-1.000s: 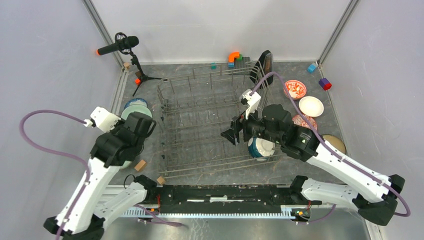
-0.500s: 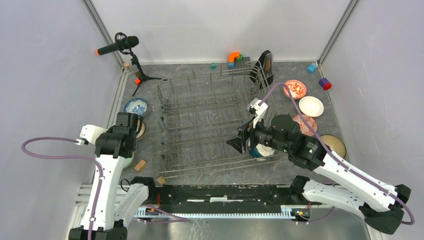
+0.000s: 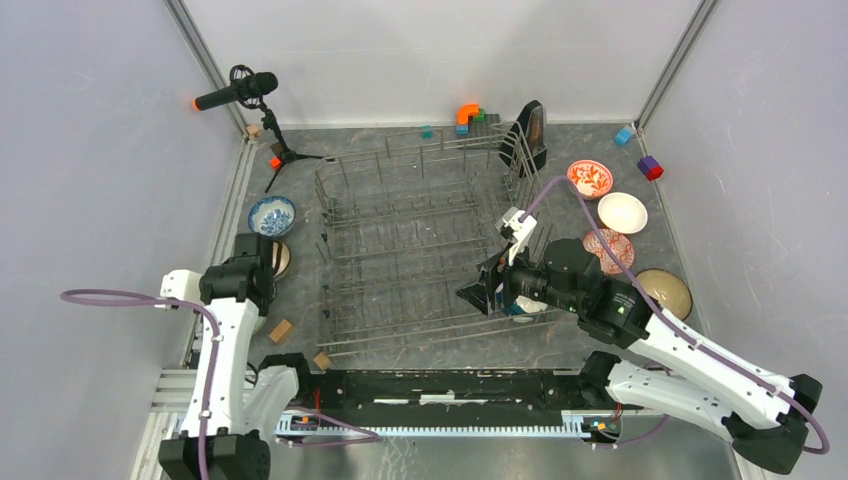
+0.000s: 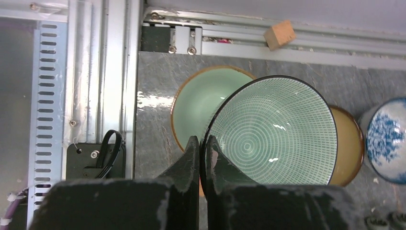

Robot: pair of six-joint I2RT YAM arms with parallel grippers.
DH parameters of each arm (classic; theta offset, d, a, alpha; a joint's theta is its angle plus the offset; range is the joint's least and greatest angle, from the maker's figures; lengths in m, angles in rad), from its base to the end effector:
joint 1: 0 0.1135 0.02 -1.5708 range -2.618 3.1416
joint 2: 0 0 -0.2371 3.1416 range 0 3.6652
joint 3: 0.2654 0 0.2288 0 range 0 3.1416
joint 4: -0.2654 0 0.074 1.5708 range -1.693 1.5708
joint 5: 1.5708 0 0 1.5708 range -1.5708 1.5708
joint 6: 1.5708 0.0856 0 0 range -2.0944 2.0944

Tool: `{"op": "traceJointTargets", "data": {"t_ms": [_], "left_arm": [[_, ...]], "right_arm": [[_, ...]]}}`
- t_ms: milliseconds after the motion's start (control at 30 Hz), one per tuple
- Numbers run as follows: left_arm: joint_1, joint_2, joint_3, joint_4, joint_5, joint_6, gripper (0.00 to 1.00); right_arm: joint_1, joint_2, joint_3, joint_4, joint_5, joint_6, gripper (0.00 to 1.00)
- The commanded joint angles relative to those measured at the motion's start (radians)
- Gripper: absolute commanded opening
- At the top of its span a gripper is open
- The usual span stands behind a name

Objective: Unload the bowls from the dish rack
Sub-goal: Place the bowl with the bowl.

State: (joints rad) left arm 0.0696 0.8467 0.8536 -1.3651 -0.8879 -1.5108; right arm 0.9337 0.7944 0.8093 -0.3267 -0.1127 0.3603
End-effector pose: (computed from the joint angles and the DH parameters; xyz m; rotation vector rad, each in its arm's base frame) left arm 0.1054 0.0739 0.2275 -1.7325 1.5501 0.6663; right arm 0.1262 0.1867 0.2972 -0.6454 1.8980 0.9696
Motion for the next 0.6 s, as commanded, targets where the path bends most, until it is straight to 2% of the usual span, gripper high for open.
{"op": "traceJointTargets", "data": {"t_ms": [0,67,300,567], "left_arm": [[0.123,-0.057,-0.021,0.141,-0.05,0.122,0.02],[0.18,-0.051,-0.03,0.175,-0.031,0.176,0.02],[0.215,-0.033,-0.065,0.203,0.013,0.154,0.02],[0.229,-0.086,-0.162,0.257,0.049,0.129,0.02]], "right_arm": [[0.001,-0.021,-0.029,0.047,-0.003,0.0,0.79],[0.0,-0.023,-0.041,0.052,-0.005,0.002,0.79],[0.001,-0.024,-0.052,0.041,0.007,-0.014,0.79],[0.001,-0.027,-0.062,0.038,0.019,-0.03,0.79]]}}
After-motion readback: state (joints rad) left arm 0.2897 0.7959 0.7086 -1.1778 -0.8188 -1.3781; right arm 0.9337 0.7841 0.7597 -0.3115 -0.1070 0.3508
